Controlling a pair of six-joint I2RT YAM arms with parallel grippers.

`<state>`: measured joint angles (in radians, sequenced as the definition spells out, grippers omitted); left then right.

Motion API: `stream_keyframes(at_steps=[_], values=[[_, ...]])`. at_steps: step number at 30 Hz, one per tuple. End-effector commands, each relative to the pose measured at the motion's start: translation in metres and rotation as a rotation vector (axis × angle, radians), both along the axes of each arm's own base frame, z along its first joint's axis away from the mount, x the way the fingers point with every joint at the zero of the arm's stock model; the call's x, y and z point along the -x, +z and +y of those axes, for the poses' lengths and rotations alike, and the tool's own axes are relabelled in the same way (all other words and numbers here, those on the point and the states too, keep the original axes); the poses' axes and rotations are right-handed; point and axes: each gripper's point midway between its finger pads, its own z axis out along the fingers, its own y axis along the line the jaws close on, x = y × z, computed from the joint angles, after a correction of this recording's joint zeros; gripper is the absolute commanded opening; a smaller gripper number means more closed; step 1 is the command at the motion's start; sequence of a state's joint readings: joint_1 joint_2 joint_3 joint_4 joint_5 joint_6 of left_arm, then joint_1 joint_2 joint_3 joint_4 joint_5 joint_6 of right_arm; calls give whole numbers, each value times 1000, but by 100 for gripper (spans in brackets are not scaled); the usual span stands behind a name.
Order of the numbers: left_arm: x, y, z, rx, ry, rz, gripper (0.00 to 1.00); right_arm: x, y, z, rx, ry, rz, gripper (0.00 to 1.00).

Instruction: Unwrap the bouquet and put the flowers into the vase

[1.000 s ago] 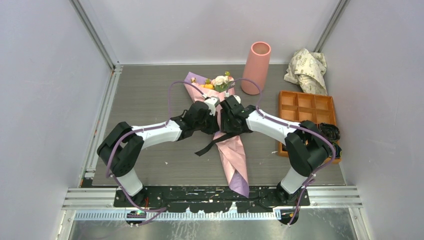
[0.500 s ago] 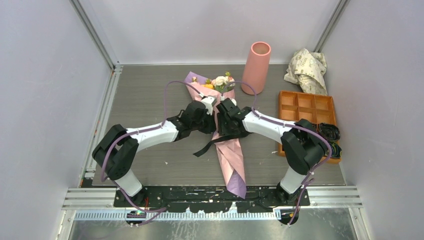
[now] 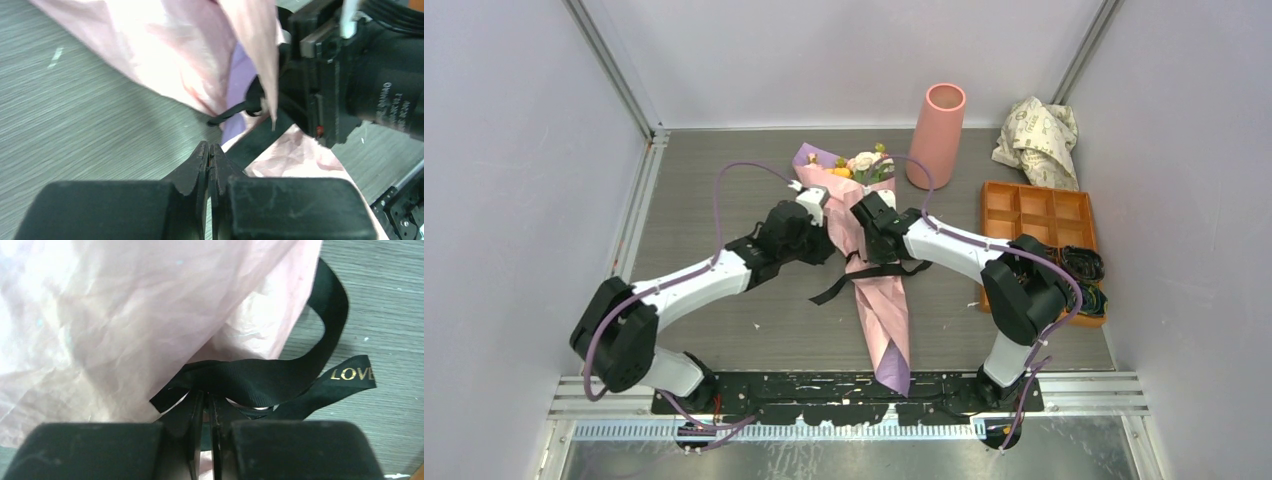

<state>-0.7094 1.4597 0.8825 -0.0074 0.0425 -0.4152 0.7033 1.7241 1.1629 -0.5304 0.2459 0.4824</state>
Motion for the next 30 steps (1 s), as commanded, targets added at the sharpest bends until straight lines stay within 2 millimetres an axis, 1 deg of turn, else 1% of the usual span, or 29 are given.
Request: stream_keyframes(at_steps=[1,4,6,7,8,10,13,15,16,21,25,30], values=[[-9,15,43,-25,136,-43,5,-17,23,-10,29,-84,-94,13],[-11,15,68,-25,202,-32,5,-18,30,-14,24,-113,-114,10],[-11,16,75,-14,210,-29,5,-19,34,-16,21,-132,-129,10],[-10,18,73,-1,197,-29,6,-19,36,-19,26,-144,-136,9],[-8,19,67,23,163,-26,7,-19,37,-22,34,-160,-144,9],[-1,24,46,95,66,-12,9,-20,36,-30,58,-194,-150,9],[6,28,15,200,-77,20,14,-21,29,-43,78,-244,-130,7],[10,28,-1,258,-158,47,17,-20,28,-44,69,-247,-128,5],[11,24,-7,274,-183,58,19,-19,29,-44,61,-247,-131,5],[5,16,-27,327,-259,66,29,-18,40,-39,22,-226,-144,4],[-7,11,-37,335,-277,73,31,-18,49,-36,-3,-205,-151,4],[-19,3,-45,323,-280,75,32,-15,52,-33,-24,-196,-145,4]])
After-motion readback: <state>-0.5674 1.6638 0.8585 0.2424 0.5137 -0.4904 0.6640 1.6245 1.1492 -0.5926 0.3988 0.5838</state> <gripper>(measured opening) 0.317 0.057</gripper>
